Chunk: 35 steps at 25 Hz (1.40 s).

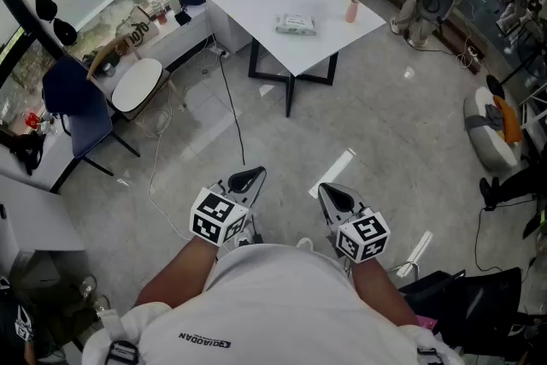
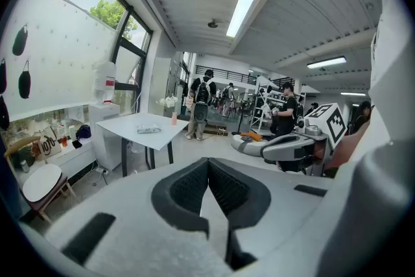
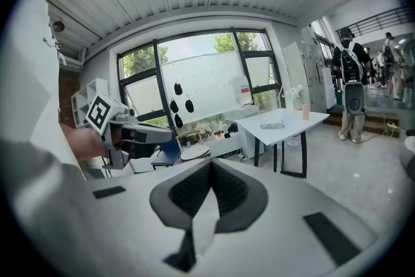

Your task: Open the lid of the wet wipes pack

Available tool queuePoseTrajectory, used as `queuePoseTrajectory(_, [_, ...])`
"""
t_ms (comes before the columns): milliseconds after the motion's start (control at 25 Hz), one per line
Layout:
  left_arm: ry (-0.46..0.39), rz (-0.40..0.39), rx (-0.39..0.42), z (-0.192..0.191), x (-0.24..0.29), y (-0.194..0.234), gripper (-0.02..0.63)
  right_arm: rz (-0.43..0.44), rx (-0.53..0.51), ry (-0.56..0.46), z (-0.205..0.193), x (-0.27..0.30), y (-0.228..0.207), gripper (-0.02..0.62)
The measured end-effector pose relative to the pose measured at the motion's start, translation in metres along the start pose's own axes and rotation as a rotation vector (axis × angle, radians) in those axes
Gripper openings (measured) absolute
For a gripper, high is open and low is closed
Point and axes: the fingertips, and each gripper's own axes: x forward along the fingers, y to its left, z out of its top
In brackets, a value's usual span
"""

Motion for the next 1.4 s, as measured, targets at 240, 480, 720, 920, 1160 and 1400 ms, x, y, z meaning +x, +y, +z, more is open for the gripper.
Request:
queuePoseTrajectory(240, [-0.006, -0.004, 0.004, 0.000, -0.005, 0.004, 0.000, 0.003, -0.003, 0.006, 0.000, 0.005, 0.006, 0.005])
queuePoseTrajectory(480, [-0.008, -0.015, 0.001, -0.001, -0.005, 0.012, 0.000, 0.000, 0.003, 0.003, 0.002, 0.011, 0.011, 0.003])
queuePoseTrajectory(720, [0.013, -0.053, -0.001, -0.009, -0.013, 0.027, 0.000, 0.017, 0.006, 0.014, 0.002, 0.034, 0.033, 0.006])
queuePoseTrajectory(920, [0.028, -0.070, 0.028, -0.017, -0.031, 0.047, 0.000, 0.000, -0.016, 0.026, -0.001, 0.058, 0.057, 0.006])
queuePoseTrajectory(1160, [0.049, -0.101, 0.040, -0.033, -0.057, 0.072, 0.000, -0.048, 0.003, 0.002, 0.001, 0.081, 0.087, 0.006])
queuePoseTrajectory(1400, [0.041, -0.106, -0.001, -0.039, -0.063, 0.091, 0.000, -0.078, 0.014, 0.040, -0.006, 0.089, 0.092, 0.006])
